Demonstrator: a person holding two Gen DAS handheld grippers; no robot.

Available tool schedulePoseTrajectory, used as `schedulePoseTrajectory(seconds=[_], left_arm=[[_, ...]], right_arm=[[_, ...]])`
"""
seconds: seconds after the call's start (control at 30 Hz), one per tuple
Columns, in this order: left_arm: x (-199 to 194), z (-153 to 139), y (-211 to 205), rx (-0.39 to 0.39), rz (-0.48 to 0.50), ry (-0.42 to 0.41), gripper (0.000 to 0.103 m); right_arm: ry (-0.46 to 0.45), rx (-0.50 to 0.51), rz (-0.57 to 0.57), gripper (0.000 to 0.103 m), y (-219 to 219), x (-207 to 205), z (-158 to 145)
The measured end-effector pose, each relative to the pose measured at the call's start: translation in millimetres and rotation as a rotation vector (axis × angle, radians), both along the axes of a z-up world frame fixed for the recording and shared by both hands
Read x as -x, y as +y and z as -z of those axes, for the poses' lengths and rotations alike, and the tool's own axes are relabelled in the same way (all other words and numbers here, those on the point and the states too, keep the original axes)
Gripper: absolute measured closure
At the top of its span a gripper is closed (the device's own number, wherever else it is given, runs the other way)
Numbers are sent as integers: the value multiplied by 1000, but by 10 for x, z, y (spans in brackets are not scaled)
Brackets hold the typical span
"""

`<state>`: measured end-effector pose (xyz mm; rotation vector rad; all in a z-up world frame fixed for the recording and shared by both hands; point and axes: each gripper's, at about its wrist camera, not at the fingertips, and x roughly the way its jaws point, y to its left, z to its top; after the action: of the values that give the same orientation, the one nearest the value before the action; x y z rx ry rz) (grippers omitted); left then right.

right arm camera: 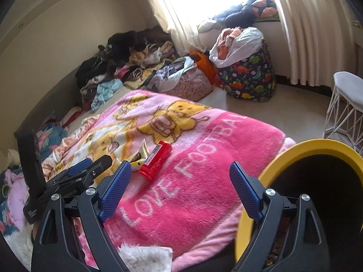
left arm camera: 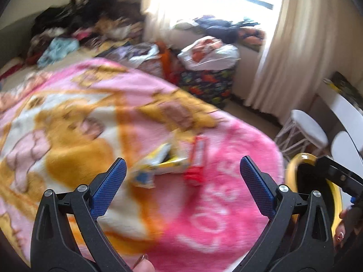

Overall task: Collect trash
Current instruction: 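Move both tools back over the yellow wrapper and red container, then grasp the yellow-white wrapper with the left tool while the right tool grasps the red container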

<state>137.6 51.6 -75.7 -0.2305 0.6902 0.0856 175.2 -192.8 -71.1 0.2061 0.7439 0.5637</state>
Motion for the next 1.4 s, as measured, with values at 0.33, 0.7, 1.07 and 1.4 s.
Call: schedulePoseTrajectory(seconds=[0.33, 0.7, 1.07, 1.4], left_arm=[[-17, 290, 497, 107, -44, 65, 41], [-260, 523, 520, 183, 45, 97, 57], [-392, 692, 561, 227, 53, 119, 57], [-406, 687, 465, 194, 66, 127, 78]], right_arm=[[81, 23, -69, 18, 500, -323, 252], [180, 60, -120, 27, 1000, -820, 511], [371, 24, -116, 39, 1278, -1245, 879], [334, -68, -76, 64, 970, -1125, 815]])
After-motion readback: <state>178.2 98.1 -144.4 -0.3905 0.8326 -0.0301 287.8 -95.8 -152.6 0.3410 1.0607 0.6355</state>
